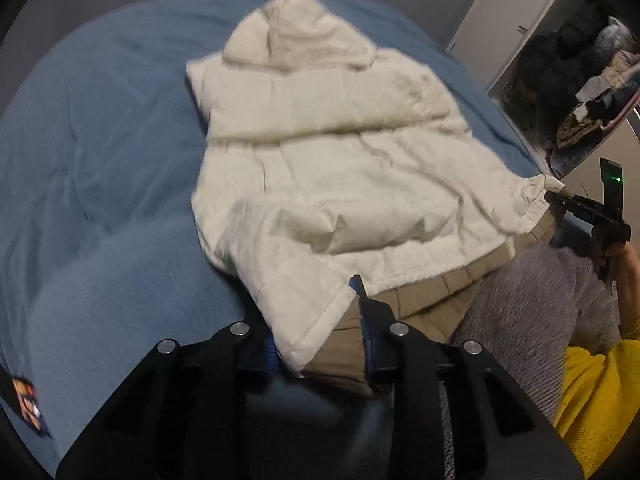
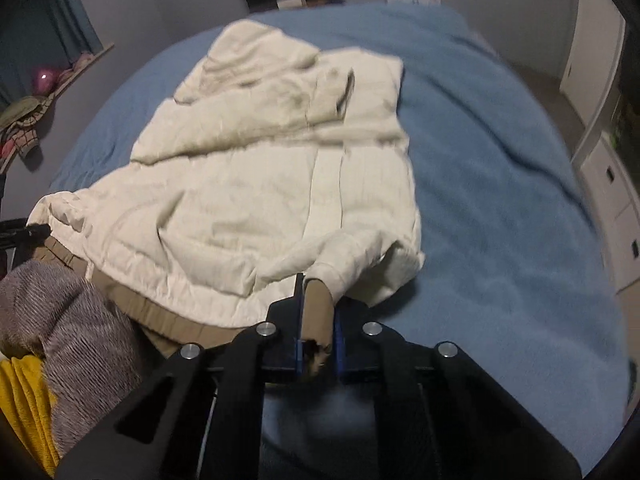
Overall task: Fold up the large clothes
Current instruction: 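Grasp the tan hem band with the left gripper while the right gripper grasps the hem corner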
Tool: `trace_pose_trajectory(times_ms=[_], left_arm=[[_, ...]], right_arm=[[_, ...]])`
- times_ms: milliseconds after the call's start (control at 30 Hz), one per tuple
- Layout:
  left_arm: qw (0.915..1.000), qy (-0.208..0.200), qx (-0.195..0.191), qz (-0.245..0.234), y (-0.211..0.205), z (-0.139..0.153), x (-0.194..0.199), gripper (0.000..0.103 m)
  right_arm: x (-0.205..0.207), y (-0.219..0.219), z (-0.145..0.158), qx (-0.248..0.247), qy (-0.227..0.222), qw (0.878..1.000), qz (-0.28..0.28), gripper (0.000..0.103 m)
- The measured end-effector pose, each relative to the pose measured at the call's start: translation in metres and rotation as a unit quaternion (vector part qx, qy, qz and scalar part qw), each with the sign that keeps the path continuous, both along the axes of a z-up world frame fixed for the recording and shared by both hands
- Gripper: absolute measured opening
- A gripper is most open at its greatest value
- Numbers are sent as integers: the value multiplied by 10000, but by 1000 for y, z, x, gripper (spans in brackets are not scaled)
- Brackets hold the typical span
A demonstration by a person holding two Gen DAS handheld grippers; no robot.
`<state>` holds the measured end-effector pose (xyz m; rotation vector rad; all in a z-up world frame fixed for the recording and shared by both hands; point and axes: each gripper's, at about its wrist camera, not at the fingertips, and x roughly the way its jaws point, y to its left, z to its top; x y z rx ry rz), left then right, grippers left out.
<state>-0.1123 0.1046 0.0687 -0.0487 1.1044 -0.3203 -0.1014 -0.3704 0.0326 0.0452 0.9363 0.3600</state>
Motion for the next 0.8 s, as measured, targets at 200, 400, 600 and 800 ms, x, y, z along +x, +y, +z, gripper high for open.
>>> trace_pose_trajectory(times_ms=[200, 400, 600, 800], left_arm=[[9979, -612, -222, 56, 4, 49, 46, 29], [9908, -1217, -379, 445, 15, 83, 115, 29], [9775, -1549, -723, 1233, 32, 75, 188, 29], [9734, -1643, -544, 1502, 35, 55, 251, 30]], right_arm=[[37, -1, 55, -15, -660, 9978, -95, 8], [98, 3, 104, 190, -1384, 9893, -424, 7], [171, 4, 113, 584, -1727, 9778, -1032, 7], [238, 13, 99, 746, -1793, 9704, -1434, 7]])
